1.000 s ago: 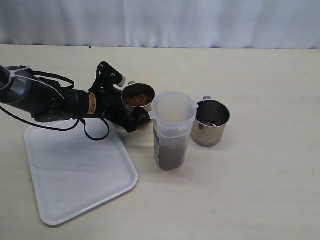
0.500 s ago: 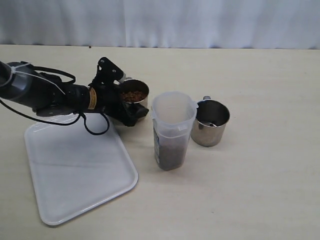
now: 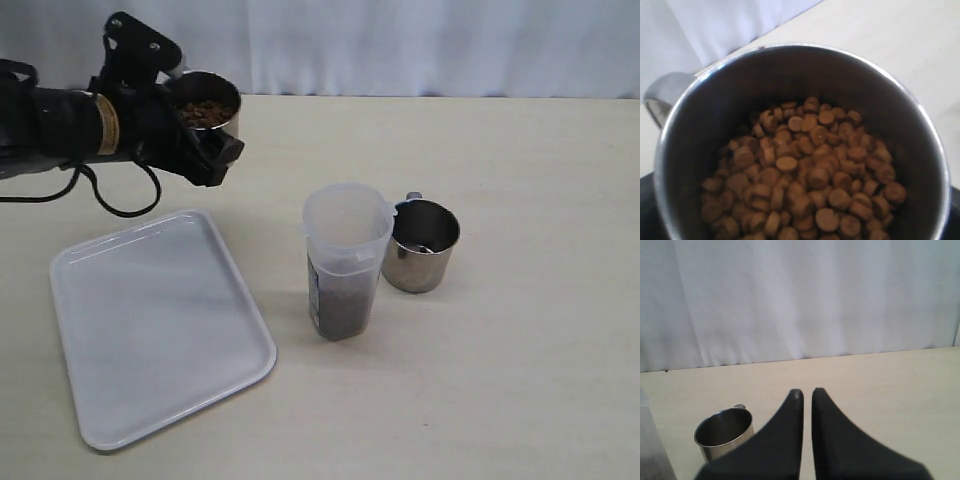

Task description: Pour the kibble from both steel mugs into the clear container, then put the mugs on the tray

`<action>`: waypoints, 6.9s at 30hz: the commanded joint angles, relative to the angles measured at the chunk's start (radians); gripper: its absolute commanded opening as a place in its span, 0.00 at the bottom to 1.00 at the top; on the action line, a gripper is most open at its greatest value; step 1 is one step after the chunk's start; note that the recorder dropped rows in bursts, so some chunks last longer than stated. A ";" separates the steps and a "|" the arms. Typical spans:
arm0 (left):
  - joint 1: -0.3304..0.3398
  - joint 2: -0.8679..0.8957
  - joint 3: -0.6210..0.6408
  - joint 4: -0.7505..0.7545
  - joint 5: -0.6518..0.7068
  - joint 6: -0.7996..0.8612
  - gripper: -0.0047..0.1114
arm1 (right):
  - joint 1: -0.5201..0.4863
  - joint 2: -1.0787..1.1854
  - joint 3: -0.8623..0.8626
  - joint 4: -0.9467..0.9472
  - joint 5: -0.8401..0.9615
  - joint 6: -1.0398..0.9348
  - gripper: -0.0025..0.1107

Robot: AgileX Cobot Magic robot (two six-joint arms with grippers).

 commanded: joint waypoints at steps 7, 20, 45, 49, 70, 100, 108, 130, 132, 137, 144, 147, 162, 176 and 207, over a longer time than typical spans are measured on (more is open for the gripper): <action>-0.006 -0.321 0.137 -0.049 -0.064 -0.015 0.04 | 0.004 -0.003 0.003 0.002 0.003 -0.002 0.06; -0.087 -0.436 0.199 -0.039 0.208 -0.018 0.04 | 0.004 -0.003 0.003 0.002 0.003 -0.002 0.06; -0.646 -0.224 0.019 0.488 0.884 -0.408 0.04 | 0.004 -0.003 0.003 0.002 0.003 -0.001 0.06; -0.677 -0.124 -0.060 0.488 0.974 -0.342 0.04 | 0.004 -0.003 0.003 0.002 0.003 -0.001 0.06; -0.763 -0.044 -0.083 0.588 1.095 -0.028 0.04 | 0.004 -0.003 0.003 0.002 0.003 -0.001 0.06; -0.761 0.002 -0.084 0.753 1.137 0.219 0.04 | 0.004 -0.003 0.003 0.002 0.003 -0.001 0.06; -0.761 0.002 -0.106 0.753 1.137 0.329 0.04 | 0.004 -0.003 0.003 0.002 0.003 -0.001 0.06; -0.761 0.062 -0.106 0.753 1.149 0.513 0.04 | 0.004 -0.003 0.003 0.002 0.003 -0.001 0.06; -0.763 0.062 -0.106 0.753 1.163 0.515 0.04 | 0.004 -0.003 0.003 0.002 0.003 -0.001 0.06; -0.763 0.062 -0.106 0.753 1.169 0.517 0.04 | 0.004 -0.003 0.003 0.002 0.003 -0.001 0.06; -0.763 0.062 -0.106 0.753 1.169 0.517 0.04 | 0.004 -0.003 0.003 0.002 0.003 -0.001 0.06; -0.775 0.062 -0.106 0.753 1.169 0.517 0.04 | 0.004 -0.003 0.003 0.002 0.003 -0.001 0.06; -0.799 0.062 -0.131 0.753 1.186 0.568 0.04 | 0.004 -0.003 0.003 0.002 0.003 -0.001 0.06; -0.821 0.066 -0.143 0.753 1.223 0.714 0.04 | 0.004 -0.003 0.003 0.002 0.003 -0.001 0.06; -0.844 0.066 -0.143 0.753 1.267 0.936 0.04 | 0.004 -0.003 0.003 0.002 0.003 -0.001 0.06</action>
